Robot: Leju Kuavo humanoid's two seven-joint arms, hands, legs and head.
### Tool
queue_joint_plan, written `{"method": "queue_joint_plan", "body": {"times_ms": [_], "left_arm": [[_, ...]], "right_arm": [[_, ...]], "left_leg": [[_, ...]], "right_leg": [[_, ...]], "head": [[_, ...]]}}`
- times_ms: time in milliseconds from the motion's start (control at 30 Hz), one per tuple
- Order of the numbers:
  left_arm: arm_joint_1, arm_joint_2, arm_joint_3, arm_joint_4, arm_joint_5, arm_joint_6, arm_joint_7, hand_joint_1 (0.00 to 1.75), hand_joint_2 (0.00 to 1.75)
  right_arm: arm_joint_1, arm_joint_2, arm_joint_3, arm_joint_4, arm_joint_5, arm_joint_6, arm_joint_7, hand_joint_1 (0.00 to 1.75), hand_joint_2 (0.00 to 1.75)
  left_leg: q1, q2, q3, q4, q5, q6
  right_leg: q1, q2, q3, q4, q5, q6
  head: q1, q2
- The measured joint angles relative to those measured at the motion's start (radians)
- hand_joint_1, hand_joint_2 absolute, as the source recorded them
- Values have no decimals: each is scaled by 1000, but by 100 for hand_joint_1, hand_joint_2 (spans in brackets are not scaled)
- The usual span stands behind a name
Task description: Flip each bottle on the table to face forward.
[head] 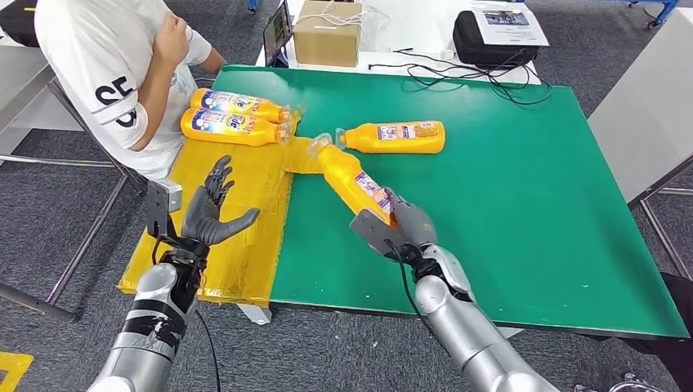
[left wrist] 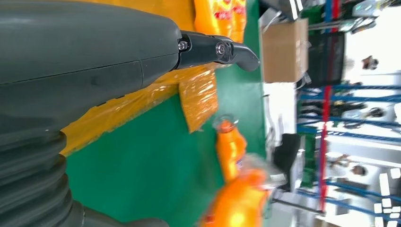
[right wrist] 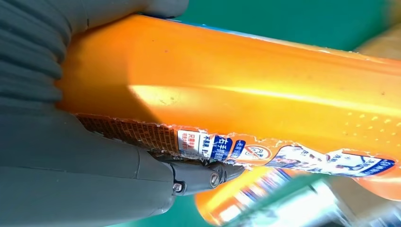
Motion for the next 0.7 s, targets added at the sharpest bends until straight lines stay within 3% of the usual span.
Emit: {"method": "queue_joint_plan", "body": {"times_ms": [133, 333, 700], "left_arm": [[-19, -9, -53, 37, -45, -5, 49, 0, 175], [-58, -24, -111, 110, 28, -71, 81, 0, 175], [-95, -26, -154, 181, 244, -215, 130, 0, 175]], "right_arm": [[29, 63, 2, -67, 59, -52, -19, 175, 175], [35, 132, 23, -102, 80, -73, -61, 175, 175], [17, 175, 88, -95, 67, -39, -120, 175, 175]], "left_leg": [[0, 0, -1, 0, 0, 0], [-1, 0, -1, 0, 0, 0], [0, 0, -1, 0, 0, 0]], "right_leg": [[-1, 0, -1, 0, 0, 0], [-1, 0, -1, 0, 0, 0], [-1, 0, -1, 0, 0, 0]], "head": [[0, 0], [0, 0], [0, 0]]}}
